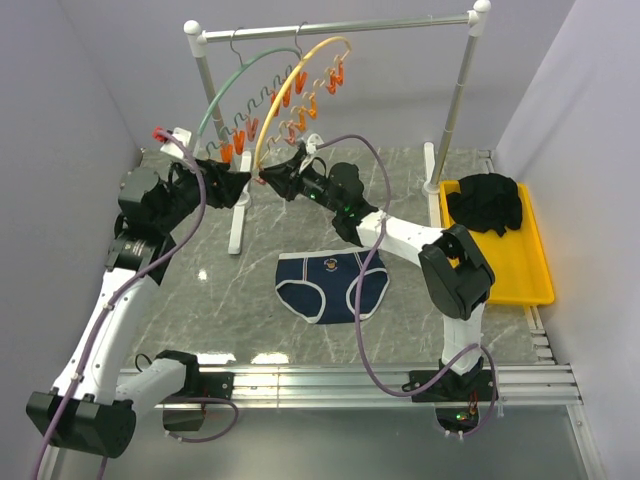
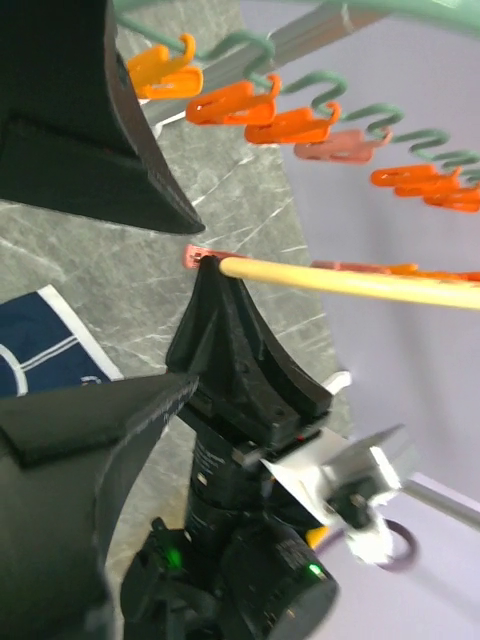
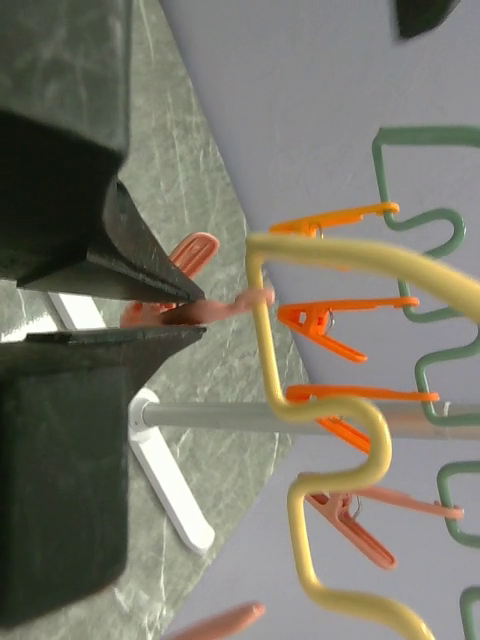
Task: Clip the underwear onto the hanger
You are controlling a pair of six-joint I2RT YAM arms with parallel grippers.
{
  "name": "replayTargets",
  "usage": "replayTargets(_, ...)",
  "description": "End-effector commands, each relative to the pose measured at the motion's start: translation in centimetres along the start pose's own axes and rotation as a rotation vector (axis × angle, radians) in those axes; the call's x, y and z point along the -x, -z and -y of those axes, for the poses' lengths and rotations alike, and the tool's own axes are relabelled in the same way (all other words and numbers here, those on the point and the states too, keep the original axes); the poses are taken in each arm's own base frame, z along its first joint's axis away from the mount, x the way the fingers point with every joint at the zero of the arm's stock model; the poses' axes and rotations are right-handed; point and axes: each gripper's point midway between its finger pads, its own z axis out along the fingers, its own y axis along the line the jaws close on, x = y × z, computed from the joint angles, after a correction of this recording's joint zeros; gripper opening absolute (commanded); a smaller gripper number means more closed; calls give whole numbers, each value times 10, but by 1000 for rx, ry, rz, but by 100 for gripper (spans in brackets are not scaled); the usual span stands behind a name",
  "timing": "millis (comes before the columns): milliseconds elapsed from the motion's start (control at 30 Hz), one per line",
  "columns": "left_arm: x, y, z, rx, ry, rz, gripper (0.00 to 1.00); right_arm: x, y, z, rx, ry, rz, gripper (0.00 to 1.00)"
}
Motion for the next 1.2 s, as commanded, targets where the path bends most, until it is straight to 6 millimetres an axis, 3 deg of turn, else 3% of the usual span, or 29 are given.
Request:
replayTargets(0, 0, -9, 3, -59, -79, -24, 62, 40, -5, -8, 47, 46, 88, 19)
replayTargets(33, -8, -13, 6, -101, -82, -53, 59, 42, -3, -8, 53, 37, 87, 17)
replayTargets(267, -7, -19, 12, -177, -169, -55, 57, 70, 12, -19, 141, 4, 97, 1)
replayTargets(667, -13, -15, 38, -350, -196, -54, 51, 85, 38, -45, 309, -64, 74, 0)
replayTargets(900, -20, -10, 55, -479, -197, -70, 69, 82, 44, -50, 353, -69, 64, 0)
replayTargets(1167, -27, -14, 47, -460, -273, -35, 70, 85, 50, -53, 379, -91, 75, 0)
